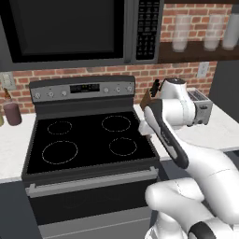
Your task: Pick the peeler from the drawer and place it on the counter.
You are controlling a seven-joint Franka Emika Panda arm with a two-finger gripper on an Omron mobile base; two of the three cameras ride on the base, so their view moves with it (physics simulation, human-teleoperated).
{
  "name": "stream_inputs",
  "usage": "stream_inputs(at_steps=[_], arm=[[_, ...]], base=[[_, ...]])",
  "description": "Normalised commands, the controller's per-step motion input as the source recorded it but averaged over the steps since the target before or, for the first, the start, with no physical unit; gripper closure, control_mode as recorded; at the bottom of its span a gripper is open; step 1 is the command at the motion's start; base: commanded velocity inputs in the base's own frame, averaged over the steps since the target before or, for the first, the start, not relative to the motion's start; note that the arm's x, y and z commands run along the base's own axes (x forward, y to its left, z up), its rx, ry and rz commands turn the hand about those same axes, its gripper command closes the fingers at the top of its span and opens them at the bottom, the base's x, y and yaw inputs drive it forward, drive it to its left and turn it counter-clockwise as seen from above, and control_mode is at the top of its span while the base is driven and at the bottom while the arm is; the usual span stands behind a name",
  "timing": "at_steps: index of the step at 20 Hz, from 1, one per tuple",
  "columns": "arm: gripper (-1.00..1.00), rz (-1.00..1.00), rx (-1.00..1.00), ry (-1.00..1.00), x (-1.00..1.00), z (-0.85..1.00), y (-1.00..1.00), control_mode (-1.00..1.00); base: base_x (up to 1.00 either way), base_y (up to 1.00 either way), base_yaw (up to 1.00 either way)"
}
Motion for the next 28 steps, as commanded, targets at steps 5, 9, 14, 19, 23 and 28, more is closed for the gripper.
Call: stream_inputs(at_steps=[5,9,14,19,23,28], arm=[[-1.00,0.00,0.00,0.00,-0.50,-1.00,0.00,-1.00],[-1.00,0.00,0.00,0.00,-0.23,-0.45,0.00,1.00],[-1.00,0.00,0.00,0.00,0.00,0.00,0.00,1.00],[-1.00,0.00,0.00,0.00,0.00,0.00,0.00,1.00],[-1.00,0.00,0.01,0.00,0.06,0.00,-0.17,-1.00],[-1.00,0.00,0.05,0.07,0.72,-0.01,-0.82,-1.00]], base=[[0.00,0.00,0.00],[-0.28,-0.03,0.00],[-0.72,-0.30,0.00],[-0.59,-0.36,0.00],[0.00,-0.41,0.00],[0.00,0.00,0.00]])
